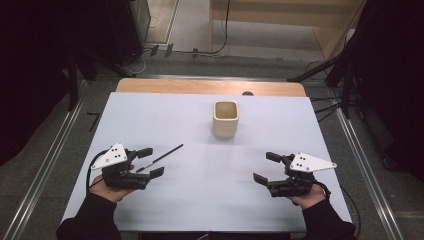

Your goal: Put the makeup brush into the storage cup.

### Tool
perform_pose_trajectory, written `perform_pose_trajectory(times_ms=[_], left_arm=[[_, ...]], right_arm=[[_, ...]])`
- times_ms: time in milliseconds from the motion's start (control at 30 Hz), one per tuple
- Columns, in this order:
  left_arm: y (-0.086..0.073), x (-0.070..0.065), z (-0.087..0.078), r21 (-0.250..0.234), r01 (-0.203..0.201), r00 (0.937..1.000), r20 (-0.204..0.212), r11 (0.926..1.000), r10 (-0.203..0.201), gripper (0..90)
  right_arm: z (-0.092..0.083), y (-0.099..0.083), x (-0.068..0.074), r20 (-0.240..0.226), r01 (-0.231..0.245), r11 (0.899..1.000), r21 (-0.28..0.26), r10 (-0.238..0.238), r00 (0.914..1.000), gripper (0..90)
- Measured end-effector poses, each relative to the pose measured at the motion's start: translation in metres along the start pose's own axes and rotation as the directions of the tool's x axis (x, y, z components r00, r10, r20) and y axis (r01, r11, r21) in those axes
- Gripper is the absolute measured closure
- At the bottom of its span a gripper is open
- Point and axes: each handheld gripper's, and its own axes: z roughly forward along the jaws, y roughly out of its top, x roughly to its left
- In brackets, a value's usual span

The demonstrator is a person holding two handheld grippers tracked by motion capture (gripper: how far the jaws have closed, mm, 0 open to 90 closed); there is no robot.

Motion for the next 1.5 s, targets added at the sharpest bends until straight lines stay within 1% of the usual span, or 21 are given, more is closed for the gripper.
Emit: perform_pose_trajectory(times_ms=[333,367,433,533,700,833,867,933,1000,1167,1267,1400,1500], left_arm=[[0.0,0.001,-0.001,-0.004,-0.002,0.9999,-0.01,1.0,0.002,21.9],[0.001,0.001,0.0,-0.001,-0.015,0.9994,-0.032,0.9999,0.015,22.4],[0.002,0.001,0.0,-0.006,-0.021,0.999,-0.039,0.9998,0.021,22.7],[0.003,0.003,0.0,-0.017,-0.011,0.9993,-0.036,0.9998,0.01,22.6],[0.004,0.007,0.004,-0.01,-0.007,0.9993,-0.036,0.9999,0.007,22.5],[0.006,0.011,0.005,-0.005,-0.012,0.9983,-0.057,0.9999,0.012,22.5],[0.006,0.012,0.005,-0.013,-0.002,0.9986,-0.053,0.9999,0.002,22.5],[0.007,0.014,0.005,-0.017,0.001,0.9986,-0.052,0.9999,-0.002,22.5],[0.008,0.016,0.007,-0.011,-0.005,0.9981,-0.062,0.9999,0.004,22.5],[0.009,0.019,0.009,-0.007,-0.005,0.9976,-0.069,1.0,0.005,22.5],[0.009,0.022,0.011,0.007,-0.011,0.9974,-0.071,0.9999,0.011,22.5],[0.011,0.025,0.013,0.001,0.001,0.9975,-0.071,1.0,0.0,23.1],[0.012,0.029,0.015,-0.002,-0.006,0.9972,-0.075,1.0,0.006,23.1]], right_arm=[[0.001,0.0,0.0,-0.001,0.001,1.0,0.003,-0.001,1.0,17.7],[0.001,0.0,0.0,0.0,0.002,1.0,0.001,-0.002,1.0,17.8],[0.001,0.0,0.0,-0.001,0.002,1.0,0.002,-0.002,1.0,17.8],[0.001,0.0,0.0,-0.002,0.0,1.0,0.003,0.0,1.0,17.8],[0.001,0.0,0.0,-0.006,-0.002,1.0,0.004,0.002,1.0,17.9],[0.001,-0.001,0.0,-0.006,-0.003,1.0,0.006,0.003,1.0,17.9],[0.001,-0.001,0.0,-0.006,-0.002,1.0,0.006,0.002,1.0,17.9],[0.001,-0.001,0.0,-0.006,-0.003,1.0,0.006,0.003,1.0,17.9],[0.001,-0.001,0.0,-0.006,-0.003,1.0,0.008,0.003,1.0,18.0],[0.001,-0.001,0.0,-0.006,-0.002,1.0,0.01,0.002,1.0,18.1],[0.002,-0.001,0.0,-0.006,-0.001,1.0,0.01,0.002,1.0,18.1],[0.002,-0.001,0.0,-0.008,-0.001,1.0,0.013,0.001,1.0,18.2],[0.002,-0.002,0.0,-0.01,0.002,1.0,0.018,-0.002,0.9999,18.2]])
